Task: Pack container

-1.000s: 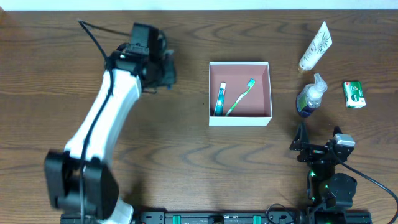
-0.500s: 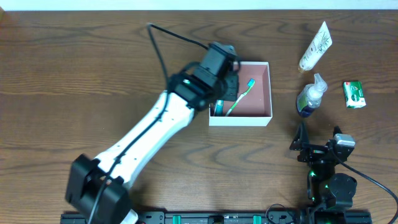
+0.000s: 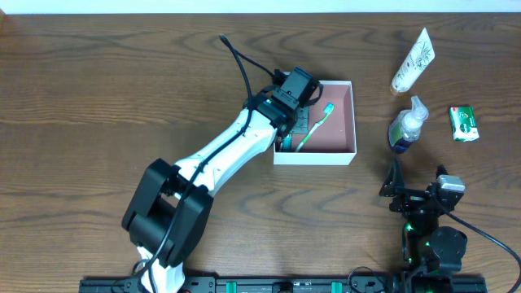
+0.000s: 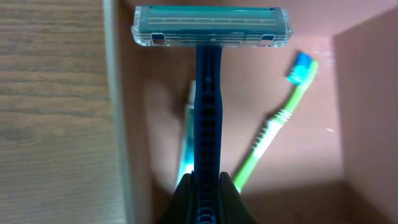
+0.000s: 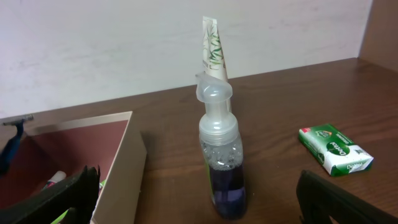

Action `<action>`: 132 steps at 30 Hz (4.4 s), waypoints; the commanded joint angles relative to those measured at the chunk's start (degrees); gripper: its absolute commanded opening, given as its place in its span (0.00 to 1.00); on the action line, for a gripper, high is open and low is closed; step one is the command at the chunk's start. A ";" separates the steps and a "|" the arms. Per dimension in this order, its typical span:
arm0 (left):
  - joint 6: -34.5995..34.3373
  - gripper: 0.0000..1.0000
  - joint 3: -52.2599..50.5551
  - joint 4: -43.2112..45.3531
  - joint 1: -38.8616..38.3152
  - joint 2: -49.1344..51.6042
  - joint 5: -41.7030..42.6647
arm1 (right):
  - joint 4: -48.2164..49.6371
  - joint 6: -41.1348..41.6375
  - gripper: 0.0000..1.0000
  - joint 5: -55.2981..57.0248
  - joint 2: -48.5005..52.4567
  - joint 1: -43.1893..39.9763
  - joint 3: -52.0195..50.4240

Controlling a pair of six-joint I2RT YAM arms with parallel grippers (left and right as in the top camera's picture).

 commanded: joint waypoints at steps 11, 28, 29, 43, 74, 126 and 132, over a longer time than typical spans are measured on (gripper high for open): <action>0.15 0.11 0.00 0.26 1.49 1.66 -1.49 | -0.11 -0.83 0.99 -0.22 -0.26 -0.57 -0.20; 0.37 0.12 -0.07 -0.35 1.46 4.44 -1.46 | -0.11 -0.83 0.99 -0.22 -0.26 -0.57 -0.20; 0.37 0.12 -0.07 -0.35 1.46 4.44 -1.46 | -0.11 -0.83 0.99 -0.22 -0.26 -0.57 -0.20; 0.59 0.21 0.02 0.39 1.49 4.07 -1.44 | -0.11 -0.83 0.99 -0.22 -0.26 -0.57 -0.20; 16.22 0.28 1.20 -13.29 6.19 -7.39 3.67 | -0.11 -0.83 0.99 -0.22 -0.26 -0.57 -0.20; -0.22 0.06 1.20 -11.43 6.19 0.76 6.73 | -0.11 -0.83 0.99 -0.22 -0.26 -0.57 -0.20; -2.29 0.06 1.20 -10.86 6.19 0.76 6.71 | -0.11 -0.83 0.99 -0.22 -0.26 -0.57 -0.20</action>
